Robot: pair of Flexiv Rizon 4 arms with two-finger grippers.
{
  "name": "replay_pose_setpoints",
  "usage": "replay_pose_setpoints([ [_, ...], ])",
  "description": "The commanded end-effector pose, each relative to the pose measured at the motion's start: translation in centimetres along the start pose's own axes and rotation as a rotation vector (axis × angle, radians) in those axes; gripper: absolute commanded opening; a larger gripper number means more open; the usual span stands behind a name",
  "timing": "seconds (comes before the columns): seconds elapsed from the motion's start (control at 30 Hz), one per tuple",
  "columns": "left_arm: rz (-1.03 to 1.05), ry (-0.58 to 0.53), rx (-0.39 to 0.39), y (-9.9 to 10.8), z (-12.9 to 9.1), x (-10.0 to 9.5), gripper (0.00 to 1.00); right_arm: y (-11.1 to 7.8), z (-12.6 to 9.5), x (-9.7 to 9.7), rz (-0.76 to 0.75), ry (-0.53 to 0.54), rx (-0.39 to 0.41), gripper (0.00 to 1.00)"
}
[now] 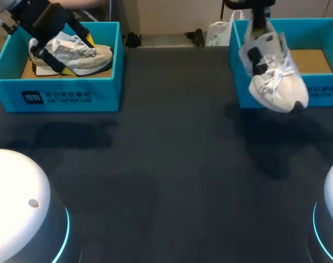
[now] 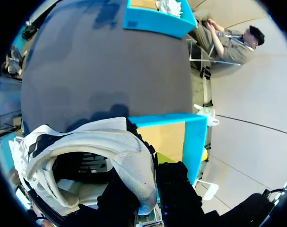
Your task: Take the shoe out of the shoebox, open the shoe tongue, remove and reinsert the insole, then place the shoe into the shoebox
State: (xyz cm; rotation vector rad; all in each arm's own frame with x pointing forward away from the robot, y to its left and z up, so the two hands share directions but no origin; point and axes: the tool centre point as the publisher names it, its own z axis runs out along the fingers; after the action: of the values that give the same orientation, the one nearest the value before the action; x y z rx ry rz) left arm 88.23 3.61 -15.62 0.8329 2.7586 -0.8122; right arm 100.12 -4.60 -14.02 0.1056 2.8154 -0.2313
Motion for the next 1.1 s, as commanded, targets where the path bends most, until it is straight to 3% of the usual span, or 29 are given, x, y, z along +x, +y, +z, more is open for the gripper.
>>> replay_pose_setpoints([
  [0.03, 0.0, 0.004, -0.001, 0.0, 0.0, -0.1, 1.0, -2.9, 1.1, -1.5, 0.015, 0.012, -0.01, 0.0],
  [0.27, 0.0, 0.004, -0.001, 0.0, 0.0, -0.1, 1.0, -7.7, 3.4, -4.2, 0.021, 0.03, 0.013, 0.0],
  [0.57, 0.0, 0.004, -0.001, 0.0, 0.0, -0.1, 1.0, -13.4, 6.3, -7.5, 0.086, 0.058, -0.05, 0.0],
  [0.73, 0.0, 0.004, -0.001, 0.0, 0.0, -0.1, 1.0, -16.3, 7.3, -8.8, 0.084, 0.068, -0.012, 0.0],
  [0.97, 0.0, 0.004, -0.001, 0.0, 0.0, -0.1, 1.0, -19.4, 9.0, -9.4, 0.113, 0.097, -0.025, 0.0],
  [1.1, 0.0, 0.004, -0.001, 0.0, 0.0, -0.1, 1.0, -20.2, 9.4, -9.4, 0.111, 0.059, -0.02, 0.0],
])
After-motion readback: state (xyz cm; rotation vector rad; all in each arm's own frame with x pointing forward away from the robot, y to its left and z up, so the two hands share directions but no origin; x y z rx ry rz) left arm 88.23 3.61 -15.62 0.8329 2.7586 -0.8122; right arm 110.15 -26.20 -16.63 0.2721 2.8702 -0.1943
